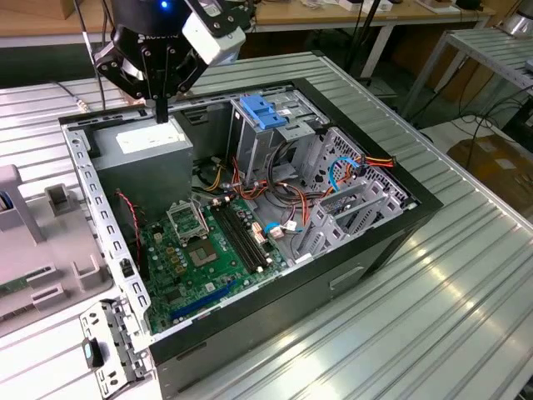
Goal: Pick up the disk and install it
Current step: 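Reach for the disk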
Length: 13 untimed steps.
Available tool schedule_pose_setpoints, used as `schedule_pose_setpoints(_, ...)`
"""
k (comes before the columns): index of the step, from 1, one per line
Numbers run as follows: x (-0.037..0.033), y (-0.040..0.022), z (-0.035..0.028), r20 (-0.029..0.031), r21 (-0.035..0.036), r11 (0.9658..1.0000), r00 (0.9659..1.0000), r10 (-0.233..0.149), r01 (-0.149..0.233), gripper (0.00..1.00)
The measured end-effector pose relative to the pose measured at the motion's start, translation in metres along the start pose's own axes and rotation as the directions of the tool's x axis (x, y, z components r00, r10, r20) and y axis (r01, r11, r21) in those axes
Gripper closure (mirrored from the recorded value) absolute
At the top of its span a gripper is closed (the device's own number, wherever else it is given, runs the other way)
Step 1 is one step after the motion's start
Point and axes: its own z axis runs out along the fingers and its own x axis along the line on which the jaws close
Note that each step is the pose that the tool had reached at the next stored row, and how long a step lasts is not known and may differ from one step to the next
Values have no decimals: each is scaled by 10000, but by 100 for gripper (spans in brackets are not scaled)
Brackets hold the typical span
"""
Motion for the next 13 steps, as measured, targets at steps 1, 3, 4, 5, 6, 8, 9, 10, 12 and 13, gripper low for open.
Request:
schedule_pose_setpoints(1,1,0,0,0,0,10000,10000,-1,1,89)
schedule_pose_setpoints(3,11,-1,0,0,-1,10000,10000,0,0,89)
schedule_pose_setpoints(4,15,-1,-1,0,0,10000,10000,-1,1,89)
schedule_pose_setpoints(5,26,-2,-1,0,0,10000,10000,0,0,89)
schedule_pose_setpoints(6,40,-3,-1,0,0,10000,10000,0,0,89)
schedule_pose_setpoints(8,53,-4,-1,0,0,10000,10000,-1,1,89)
schedule_pose_setpoints(9,57,-4,-1,0,0,10000,10000,-1,1,89)
schedule_pose_setpoints(10,60,-5,-2,0,0,10000,10000,-1,1,89)
schedule_pose_setpoints(12,64,-5,-2,0,0,10000,10000,0,0,89)
schedule_pose_setpoints(13,66,-5,-2,0,0,10000,10000,-1,1,89)
